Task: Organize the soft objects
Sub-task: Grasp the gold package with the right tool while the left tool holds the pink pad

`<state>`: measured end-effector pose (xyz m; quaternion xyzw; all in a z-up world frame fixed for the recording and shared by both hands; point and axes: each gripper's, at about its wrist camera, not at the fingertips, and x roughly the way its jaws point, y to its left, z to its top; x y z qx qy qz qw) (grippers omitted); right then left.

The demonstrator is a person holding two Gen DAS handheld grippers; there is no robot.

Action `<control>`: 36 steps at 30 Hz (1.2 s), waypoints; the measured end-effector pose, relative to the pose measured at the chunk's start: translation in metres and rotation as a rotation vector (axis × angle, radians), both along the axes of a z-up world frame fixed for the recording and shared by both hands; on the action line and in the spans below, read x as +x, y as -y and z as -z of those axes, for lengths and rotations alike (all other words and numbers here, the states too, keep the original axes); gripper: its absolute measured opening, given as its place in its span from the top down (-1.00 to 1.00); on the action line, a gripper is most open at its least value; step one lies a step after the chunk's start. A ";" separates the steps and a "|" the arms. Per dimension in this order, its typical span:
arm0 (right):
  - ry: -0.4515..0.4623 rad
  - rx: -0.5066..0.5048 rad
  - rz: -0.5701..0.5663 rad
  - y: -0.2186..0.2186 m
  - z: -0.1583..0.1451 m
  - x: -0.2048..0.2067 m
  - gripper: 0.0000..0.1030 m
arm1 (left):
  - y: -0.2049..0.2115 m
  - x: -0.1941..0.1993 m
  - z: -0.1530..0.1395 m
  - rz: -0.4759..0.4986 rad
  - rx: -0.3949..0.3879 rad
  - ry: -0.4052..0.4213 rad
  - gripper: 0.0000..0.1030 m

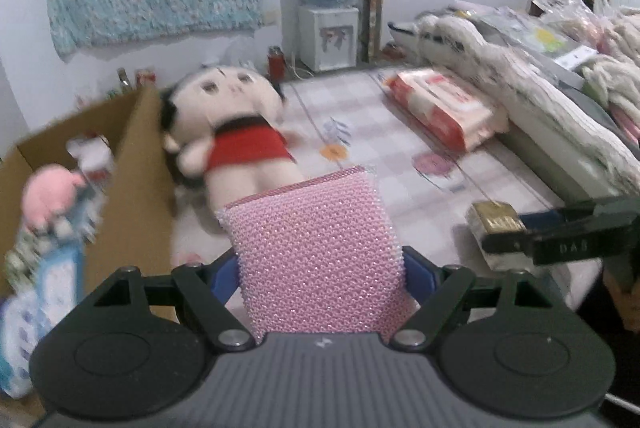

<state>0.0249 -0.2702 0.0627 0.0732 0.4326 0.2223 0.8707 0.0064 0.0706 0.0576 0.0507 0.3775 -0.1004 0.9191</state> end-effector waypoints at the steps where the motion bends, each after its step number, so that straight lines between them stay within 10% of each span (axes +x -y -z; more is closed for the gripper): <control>1: 0.000 -0.007 -0.011 0.001 0.001 -0.001 -0.29 | 0.005 -0.003 0.006 0.005 -0.005 -0.007 -0.60; 17: -0.053 -0.094 0.029 -0.014 0.009 0.012 -0.73 | 0.031 0.025 0.082 -0.022 -0.061 -0.104 -0.70; 24: -0.009 -0.168 0.019 -0.021 0.007 0.010 -0.18 | 0.035 0.022 0.085 -0.027 -0.035 -0.087 -0.57; 36: 0.037 0.014 0.074 0.004 -0.022 -0.016 -0.15 | 0.034 -0.001 0.040 -0.036 -0.082 -0.003 -0.53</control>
